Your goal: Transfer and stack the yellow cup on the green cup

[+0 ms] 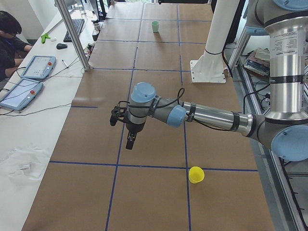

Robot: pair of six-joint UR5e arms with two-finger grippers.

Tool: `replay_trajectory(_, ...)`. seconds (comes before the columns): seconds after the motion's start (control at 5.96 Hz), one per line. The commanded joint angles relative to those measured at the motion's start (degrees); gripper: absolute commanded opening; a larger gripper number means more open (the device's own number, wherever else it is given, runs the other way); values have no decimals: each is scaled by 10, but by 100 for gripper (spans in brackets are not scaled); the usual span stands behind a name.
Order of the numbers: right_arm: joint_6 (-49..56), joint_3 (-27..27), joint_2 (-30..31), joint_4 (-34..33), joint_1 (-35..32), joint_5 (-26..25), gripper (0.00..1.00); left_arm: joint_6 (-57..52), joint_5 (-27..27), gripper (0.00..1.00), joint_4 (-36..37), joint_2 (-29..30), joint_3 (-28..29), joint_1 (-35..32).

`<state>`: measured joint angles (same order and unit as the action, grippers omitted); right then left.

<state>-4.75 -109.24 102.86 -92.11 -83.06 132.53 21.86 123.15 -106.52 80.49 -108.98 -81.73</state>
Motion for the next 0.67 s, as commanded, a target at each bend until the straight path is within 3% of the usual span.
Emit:
replay_trajectory(0.0, 2, 0, 1, 0, 0, 0, 100, 250, -159, 100, -47, -79, -90, 149)
replay_trajectory(0.17, 3, 0, 1, 0, 0, -1, 100, 375, -221, 100, -47, -112, -122, 219)
replay_trajectory(0.34, 3, -1, 1, 0, -1, -1, 100, 522, -338, 100, -46, -145, -133, 316)
replay_trajectory(0.5, 3, -1, 1, 0, 0, -1, 100, 665, -411, 100, -31, -161, -134, 383)
